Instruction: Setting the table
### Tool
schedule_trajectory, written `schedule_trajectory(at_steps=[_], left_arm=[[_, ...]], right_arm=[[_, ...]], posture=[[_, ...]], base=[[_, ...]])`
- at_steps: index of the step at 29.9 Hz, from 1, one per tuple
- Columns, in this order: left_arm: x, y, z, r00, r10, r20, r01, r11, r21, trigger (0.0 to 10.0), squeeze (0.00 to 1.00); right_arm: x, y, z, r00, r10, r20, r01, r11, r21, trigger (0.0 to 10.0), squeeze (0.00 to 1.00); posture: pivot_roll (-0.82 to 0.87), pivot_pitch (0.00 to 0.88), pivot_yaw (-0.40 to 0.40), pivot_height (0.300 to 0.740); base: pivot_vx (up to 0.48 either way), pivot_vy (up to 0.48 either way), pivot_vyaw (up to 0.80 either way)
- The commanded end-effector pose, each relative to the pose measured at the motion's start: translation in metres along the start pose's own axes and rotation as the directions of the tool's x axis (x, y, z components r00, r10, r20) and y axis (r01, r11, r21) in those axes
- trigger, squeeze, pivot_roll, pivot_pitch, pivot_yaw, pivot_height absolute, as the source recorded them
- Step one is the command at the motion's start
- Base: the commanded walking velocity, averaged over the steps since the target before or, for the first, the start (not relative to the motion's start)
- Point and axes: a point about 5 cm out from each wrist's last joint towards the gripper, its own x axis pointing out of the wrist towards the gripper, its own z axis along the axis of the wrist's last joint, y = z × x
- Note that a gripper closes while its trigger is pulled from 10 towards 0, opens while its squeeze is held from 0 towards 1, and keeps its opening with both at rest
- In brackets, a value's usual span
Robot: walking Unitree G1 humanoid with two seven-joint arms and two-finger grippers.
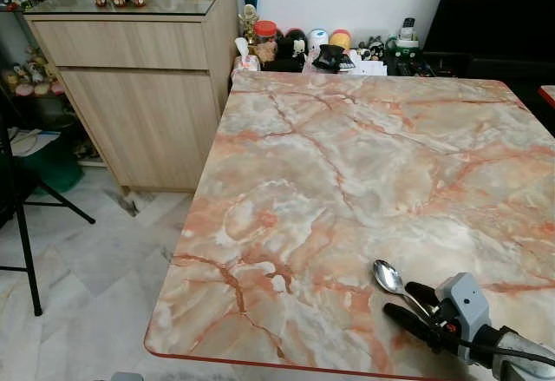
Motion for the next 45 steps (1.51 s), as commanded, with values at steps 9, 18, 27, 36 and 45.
schedule_trajectory(at_steps=[9,18,27,36,45], left_arm=[[-0.002,-0.002,-0.011,0.999,-0.008,-0.042,0.007,1.000,-0.020,10.0,0.00],[-0.003,-0.003,-0.013,0.999,-0.009,-0.052,0.008,1.000,-0.026,10.0,0.00],[-0.003,-0.005,-0.015,0.998,-0.014,-0.056,0.013,0.999,-0.029,10.0,0.00],[-0.003,-0.005,-0.014,0.998,-0.014,-0.056,0.012,0.999,-0.030,10.0,0.00],[-0.003,-0.007,-0.014,0.998,-0.016,-0.056,0.015,0.999,-0.030,10.0,0.00]], right_arm=[[0.004,0.006,-0.019,0.995,0.019,-0.098,-0.017,1.000,0.023,0.0,0.00],[0.006,0.007,-0.018,0.995,0.029,-0.100,-0.027,1.000,0.012,0.0,0.00],[0.009,0.009,-0.019,0.994,0.039,-0.103,-0.038,0.999,0.013,0.0,0.00],[0.015,0.010,-0.015,0.996,0.027,-0.081,-0.025,0.999,0.020,0.0,0.00],[0.020,0.011,-0.014,0.997,0.016,-0.071,-0.014,1.000,0.023,0.0,0.00]], posture=[[-0.01,0.117,0.001,0.740],[-0.01,0.115,-0.002,0.740],[-0.01,0.116,-0.004,0.740],[-0.01,0.115,-0.004,0.740],[-0.01,0.114,-0.007,0.740]], base=[[0.000,0.000,0.00],[0.000,0.000,0.00],[0.000,0.000,0.00],[0.000,0.000,0.00],[0.000,0.000,0.00]])
